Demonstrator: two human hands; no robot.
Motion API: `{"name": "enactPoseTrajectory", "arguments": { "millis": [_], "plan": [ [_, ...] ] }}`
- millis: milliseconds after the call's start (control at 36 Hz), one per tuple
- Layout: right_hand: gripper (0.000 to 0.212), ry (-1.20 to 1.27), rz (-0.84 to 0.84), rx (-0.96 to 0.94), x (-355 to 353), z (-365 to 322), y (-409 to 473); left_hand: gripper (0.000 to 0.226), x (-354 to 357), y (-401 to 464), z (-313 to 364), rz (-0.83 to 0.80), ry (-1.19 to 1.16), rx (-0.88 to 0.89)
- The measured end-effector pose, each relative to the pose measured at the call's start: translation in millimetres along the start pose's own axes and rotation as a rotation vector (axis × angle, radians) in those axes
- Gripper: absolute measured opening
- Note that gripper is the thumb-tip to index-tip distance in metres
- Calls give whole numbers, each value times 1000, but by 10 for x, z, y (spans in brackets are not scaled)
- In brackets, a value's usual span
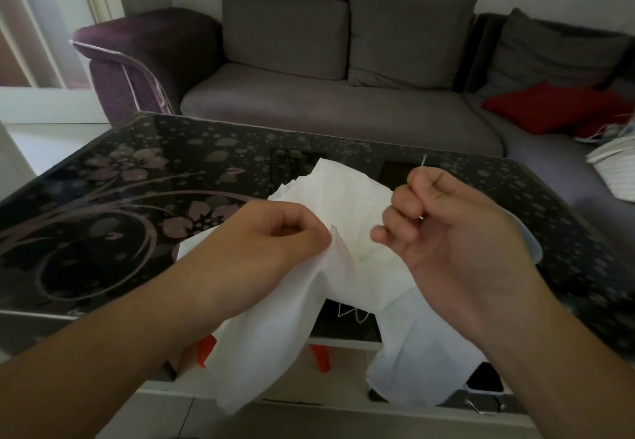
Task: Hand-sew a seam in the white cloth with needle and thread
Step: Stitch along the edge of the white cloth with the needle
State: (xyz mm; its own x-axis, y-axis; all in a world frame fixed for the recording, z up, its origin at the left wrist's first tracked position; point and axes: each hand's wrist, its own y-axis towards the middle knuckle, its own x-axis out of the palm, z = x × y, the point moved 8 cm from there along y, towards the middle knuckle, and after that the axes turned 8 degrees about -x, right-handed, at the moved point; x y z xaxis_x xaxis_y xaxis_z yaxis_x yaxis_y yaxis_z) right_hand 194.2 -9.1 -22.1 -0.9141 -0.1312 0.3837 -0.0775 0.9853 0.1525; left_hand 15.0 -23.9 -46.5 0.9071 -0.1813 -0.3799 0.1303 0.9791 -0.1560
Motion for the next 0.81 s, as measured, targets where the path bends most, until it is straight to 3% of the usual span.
{"name": "enactPoseTrajectory", "arguments": {
  "millis": [139, 194, 250, 389, 500, 806],
  "plan": [
    [14, -452, -39, 2, 42, 0, 9, 21, 5, -5, -8, 9, 48, 24],
    [6, -729, -106, -81, 95, -62, -7, 21, 17, -4, -2, 14, 61, 39],
    [15, -985, -229, -190, 188, -80, -47, 21, 30, -3, 0, 14, 74, 45],
    [11, -1294, -295, -232, 217, -36, -66, 20, 14, 0, 12, 42, 94, 65],
    [13, -1353, -284, -235, 179, -33, -52, 19, -3, -1, 6, 72, 113, 83],
    [15, -1059, -117, -254, 66, -154, -5, 9, 19, -15, 60, 81, 132, 129]
  ]
}}
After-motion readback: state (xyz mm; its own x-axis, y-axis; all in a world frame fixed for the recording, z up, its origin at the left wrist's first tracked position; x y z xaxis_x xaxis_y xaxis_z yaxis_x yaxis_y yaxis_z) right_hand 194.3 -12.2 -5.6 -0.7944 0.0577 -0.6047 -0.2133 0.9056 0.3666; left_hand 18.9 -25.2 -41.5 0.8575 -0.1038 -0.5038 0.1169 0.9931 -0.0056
